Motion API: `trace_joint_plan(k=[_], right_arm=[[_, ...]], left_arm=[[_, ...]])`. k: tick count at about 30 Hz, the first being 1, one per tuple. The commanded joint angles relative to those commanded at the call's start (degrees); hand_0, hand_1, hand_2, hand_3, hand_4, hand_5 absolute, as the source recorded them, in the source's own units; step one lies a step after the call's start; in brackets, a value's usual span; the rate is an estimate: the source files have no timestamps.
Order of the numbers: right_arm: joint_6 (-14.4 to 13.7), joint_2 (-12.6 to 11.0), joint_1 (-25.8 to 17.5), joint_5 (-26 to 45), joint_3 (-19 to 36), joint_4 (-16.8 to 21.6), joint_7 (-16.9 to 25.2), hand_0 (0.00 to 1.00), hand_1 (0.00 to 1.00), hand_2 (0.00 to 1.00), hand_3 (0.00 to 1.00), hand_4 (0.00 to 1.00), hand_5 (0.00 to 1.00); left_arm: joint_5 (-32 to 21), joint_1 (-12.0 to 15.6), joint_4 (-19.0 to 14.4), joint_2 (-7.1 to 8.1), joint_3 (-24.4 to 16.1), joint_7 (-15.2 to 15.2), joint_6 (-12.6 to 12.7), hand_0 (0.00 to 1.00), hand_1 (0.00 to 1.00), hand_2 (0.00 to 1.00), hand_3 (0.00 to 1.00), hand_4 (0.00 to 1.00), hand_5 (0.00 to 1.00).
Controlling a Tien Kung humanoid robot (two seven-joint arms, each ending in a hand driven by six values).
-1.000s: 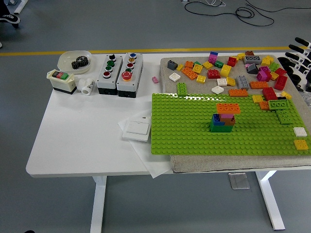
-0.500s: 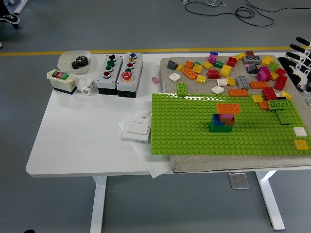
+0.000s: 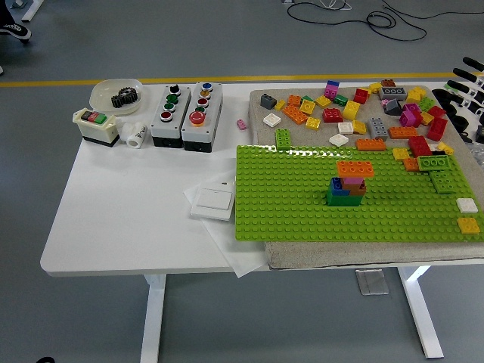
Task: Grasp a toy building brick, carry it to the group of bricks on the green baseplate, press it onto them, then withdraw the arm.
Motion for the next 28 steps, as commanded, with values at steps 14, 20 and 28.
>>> trace_joint_plan(k=[14,20,28], right_arm=[[0.0,0.0,0.0,0.0,-0.1,0.0,0.0,0.862,0.808,0.836,0.856,0.998,0.984],[0.0,-0.1,-0.1,-0.1,-0.4,-0.1,-0.1,0.863,0.808,0.836,0.856,0.998,0.984],[0.0,0.0,-0.1,-0.2,-0.7,-0.1,-0.1,0.863,0.809,0.836,0.855,0.998,0.983]], left_arm=[[0.0,0.0,0.0,-0.02,0.1,-0.2,-0.1,0.849,0.846,0.822,0.626,0.714,0.618],[0.0,0.0,0.0,-0.02,0.3,-0.3,-0.1,0.851,0.846,0.823,0.627,0.713,0.618],[0.0,0.2,-0.1,-0.08,0.4,-0.5,-0.2,0.851,0.846,0.823,0.626,0.713,0.617]])
